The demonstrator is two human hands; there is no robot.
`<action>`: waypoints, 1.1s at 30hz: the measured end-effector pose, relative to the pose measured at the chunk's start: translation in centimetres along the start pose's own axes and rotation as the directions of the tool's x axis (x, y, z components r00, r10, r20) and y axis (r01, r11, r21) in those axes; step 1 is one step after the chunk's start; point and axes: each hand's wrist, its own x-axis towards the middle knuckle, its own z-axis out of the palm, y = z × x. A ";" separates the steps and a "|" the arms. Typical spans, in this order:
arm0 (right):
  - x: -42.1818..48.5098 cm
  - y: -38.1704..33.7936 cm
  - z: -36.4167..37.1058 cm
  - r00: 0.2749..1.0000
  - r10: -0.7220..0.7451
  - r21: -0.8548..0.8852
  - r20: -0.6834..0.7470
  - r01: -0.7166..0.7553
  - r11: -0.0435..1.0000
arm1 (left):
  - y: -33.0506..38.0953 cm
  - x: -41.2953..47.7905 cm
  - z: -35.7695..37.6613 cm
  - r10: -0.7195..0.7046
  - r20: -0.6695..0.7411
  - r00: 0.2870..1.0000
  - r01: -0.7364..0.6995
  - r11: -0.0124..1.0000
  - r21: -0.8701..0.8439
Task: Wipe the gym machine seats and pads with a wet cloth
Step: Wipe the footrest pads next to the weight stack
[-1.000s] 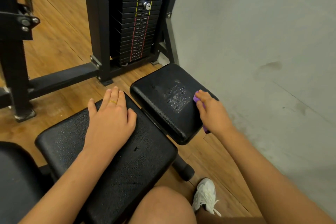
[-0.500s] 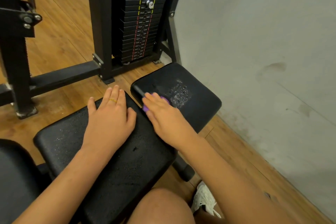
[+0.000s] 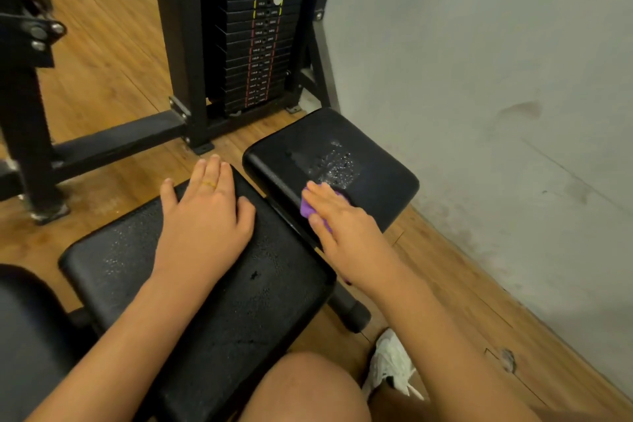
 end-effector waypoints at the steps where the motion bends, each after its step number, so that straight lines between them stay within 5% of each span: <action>1: 2.0 -0.5 0.4 1.000 -0.020 -0.012 -0.002 0.020 1.000 | 0.0 0.0 0.0 0.000 -0.002 1.000 0.000 1.000 -0.001; 7: 9.2 -3.2 1.4 0.999 -0.054 0.000 0.003 0.054 0.999 | -0.2 -0.2 0.1 0.005 0.005 1.000 -0.005 1.000 0.029; 16: -3.3 1.8 -0.4 0.999 0.020 0.114 -0.045 -0.015 0.993 | 0.2 0.1 0.0 0.009 0.002 1.000 -0.009 1.000 0.011; 26: 10.5 -2.9 0.5 0.999 -0.030 0.035 0.023 0.029 0.999 | 0.7 -0.1 0.2 0.016 0.004 1.000 -0.016 1.000 0.006; 33: 0.6 -1.0 -0.3 1.000 0.018 0.111 0.022 -0.021 0.994 | 0.0 -0.1 -0.4 0.000 0.007 1.000 -0.001 1.000 0.026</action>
